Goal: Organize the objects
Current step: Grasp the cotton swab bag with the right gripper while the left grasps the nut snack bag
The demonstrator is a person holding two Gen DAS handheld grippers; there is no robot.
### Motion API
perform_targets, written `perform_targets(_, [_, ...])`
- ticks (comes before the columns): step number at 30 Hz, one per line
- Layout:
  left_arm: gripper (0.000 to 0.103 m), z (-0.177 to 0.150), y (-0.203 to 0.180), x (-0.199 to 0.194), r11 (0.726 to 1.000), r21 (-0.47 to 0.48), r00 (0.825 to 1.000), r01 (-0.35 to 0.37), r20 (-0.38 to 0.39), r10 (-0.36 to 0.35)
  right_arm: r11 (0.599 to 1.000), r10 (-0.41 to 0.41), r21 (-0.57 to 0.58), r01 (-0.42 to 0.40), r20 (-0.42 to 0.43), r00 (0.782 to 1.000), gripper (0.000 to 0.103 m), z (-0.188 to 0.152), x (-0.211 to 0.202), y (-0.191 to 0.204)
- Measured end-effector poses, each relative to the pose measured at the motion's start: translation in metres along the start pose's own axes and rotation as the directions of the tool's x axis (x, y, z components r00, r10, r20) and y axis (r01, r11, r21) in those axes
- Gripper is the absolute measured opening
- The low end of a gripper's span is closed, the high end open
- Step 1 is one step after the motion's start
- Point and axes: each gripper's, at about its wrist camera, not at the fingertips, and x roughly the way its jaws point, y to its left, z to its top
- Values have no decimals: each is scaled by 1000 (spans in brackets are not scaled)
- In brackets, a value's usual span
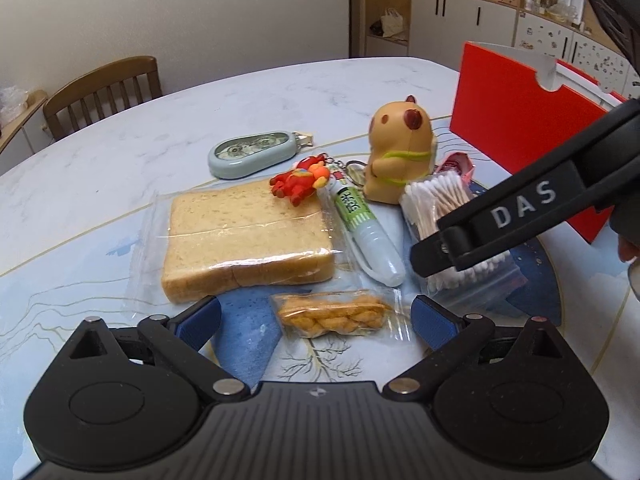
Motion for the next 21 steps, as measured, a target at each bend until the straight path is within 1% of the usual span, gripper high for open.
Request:
perform_targets(2, [91,0,-1,0,1000,5,1000,8,-3,-8,1000,0,-6,0,2,1000,61,0,0,0])
perform_targets(4, [84,0,-1,-1,1000,-9,1000,25,-4,-25,1000,3,-4,-3,3,1000,55,0,-1,0])
perform_targets(5, [80,1,-1,-1,1000,-10,1000,23,-3,-23,1000,3,-4,-3,4,1000,53,0,-1,0])
perform_targets(6, [78,1,-2,-2,1000,-9,1000,24,-2,-24,1000,3,-6,-3,4,1000,49,0,-1,0])
perform_targets(7, [73,1,-3,-3,1000,-7,1000,26,-1,-26,1000,3,-8,-3,4,1000,46,0,-1,0])
perform_targets(9, [68,1,-4,-5,1000,-4,1000,31,-3,-31,1000,0,-14,0,6,1000,43,-2,-3,1])
perform_targets(10, [63,1,-5,-6,999,-2,999,34,-4,-34,1000,-1,-19,2,8,1000,42,-2,-4,2])
perform_targets(12, [62,1,-6,-8,999,2,999,41,-9,-41,1000,-3,-25,4,11,1000,40,-3,-6,2])
perform_targets(14, [58,0,-6,-10,999,0,999,45,-14,-45,1000,-1,-21,1,15,1000,39,-5,-9,1])
perform_targets(16, [56,-1,-7,-12,999,0,999,50,-17,-50,1000,1,-8,-1,16,1000,38,-8,-13,-2])
perform_targets(21, [56,-2,-8,-18,998,-15,998,63,-24,-63,999,22,26,-22,25,999,38,-18,-29,-10])
